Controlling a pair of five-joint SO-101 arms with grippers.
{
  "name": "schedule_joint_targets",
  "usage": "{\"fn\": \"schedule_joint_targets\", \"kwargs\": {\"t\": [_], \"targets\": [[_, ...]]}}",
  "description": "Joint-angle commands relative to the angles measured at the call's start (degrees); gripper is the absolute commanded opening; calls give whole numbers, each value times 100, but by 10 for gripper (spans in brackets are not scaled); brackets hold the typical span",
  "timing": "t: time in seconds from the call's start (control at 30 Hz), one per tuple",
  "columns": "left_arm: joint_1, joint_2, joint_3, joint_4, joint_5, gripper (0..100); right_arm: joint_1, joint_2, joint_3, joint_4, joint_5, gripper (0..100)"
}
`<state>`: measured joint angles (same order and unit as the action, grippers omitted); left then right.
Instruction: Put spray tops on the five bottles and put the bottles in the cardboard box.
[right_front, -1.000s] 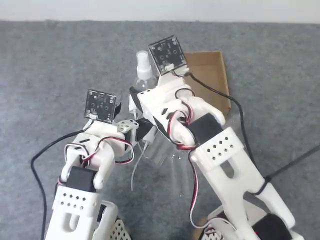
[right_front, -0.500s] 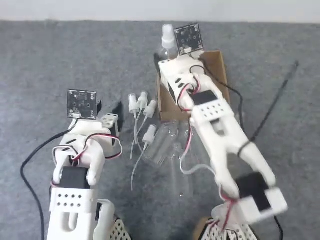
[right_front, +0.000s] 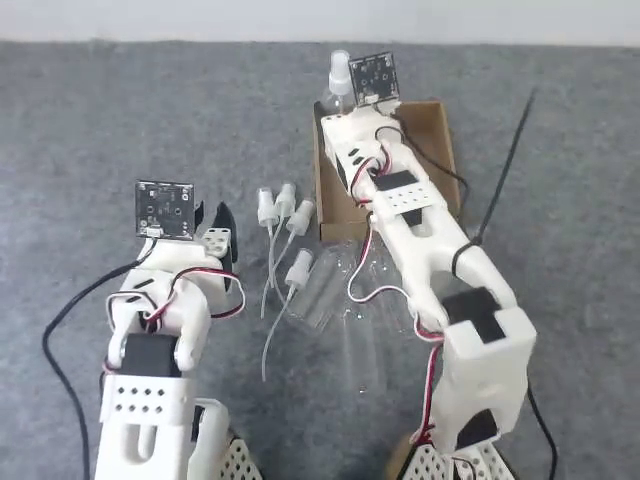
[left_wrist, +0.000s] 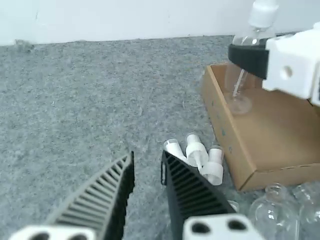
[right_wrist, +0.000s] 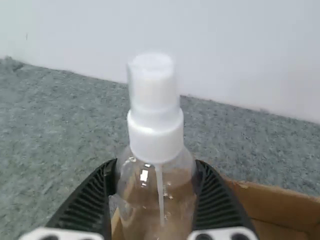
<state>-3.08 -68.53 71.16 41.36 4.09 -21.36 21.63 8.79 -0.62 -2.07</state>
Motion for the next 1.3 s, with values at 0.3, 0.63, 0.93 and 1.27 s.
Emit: {"fn": "schedule_joint_targets", "kwargs": {"t": [0.3,0.63,0.93,1.27], "targets": [[-18,-88,-57,-149,26,77,66,532,-571,-514,79,6],[-18,-88,-57,-149,26,77,66,602,-571,-558,79,7],[-18,-88,-57,-149,26,77,57,629,-554,-549,88,25],[-18,-88,-48,-141,26,77,22,646,-536,-497,88,154]]}}
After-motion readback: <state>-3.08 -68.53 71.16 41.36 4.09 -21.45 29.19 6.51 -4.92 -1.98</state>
